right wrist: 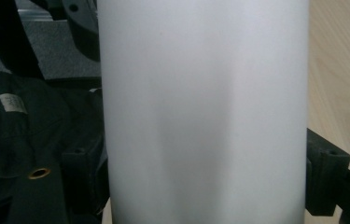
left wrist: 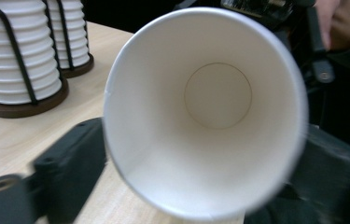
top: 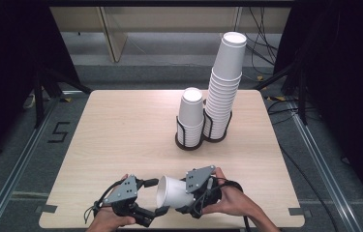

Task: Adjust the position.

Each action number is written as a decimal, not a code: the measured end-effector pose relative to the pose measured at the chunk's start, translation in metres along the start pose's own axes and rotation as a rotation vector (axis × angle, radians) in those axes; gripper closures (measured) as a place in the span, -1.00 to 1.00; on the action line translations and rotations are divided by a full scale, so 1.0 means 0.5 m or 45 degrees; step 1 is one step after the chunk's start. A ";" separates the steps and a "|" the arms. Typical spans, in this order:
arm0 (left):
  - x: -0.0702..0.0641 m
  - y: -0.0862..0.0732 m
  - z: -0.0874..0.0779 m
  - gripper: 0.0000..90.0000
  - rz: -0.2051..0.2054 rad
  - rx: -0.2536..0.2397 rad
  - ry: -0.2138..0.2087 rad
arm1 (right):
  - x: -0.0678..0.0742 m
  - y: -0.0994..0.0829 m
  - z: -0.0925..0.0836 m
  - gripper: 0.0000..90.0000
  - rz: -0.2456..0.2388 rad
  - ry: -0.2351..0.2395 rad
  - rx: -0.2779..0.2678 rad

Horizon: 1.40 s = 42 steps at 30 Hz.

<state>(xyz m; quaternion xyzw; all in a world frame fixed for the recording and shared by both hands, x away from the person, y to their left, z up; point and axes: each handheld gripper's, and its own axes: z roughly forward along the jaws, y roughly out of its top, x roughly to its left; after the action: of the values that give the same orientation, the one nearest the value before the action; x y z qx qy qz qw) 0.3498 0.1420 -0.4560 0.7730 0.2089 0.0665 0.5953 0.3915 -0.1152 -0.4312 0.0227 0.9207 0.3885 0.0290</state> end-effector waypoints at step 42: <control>0.005 -0.007 0.010 -0.92 -0.140 -0.142 0.050 | -0.012 -0.020 0.005 -0.52 0.074 0.001 -0.248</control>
<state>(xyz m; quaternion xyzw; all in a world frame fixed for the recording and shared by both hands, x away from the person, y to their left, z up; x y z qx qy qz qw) 0.3530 0.1391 -0.4611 0.7245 0.2587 0.0606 0.6360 0.3973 -0.1207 -0.4399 0.0463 0.8776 0.4768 0.0195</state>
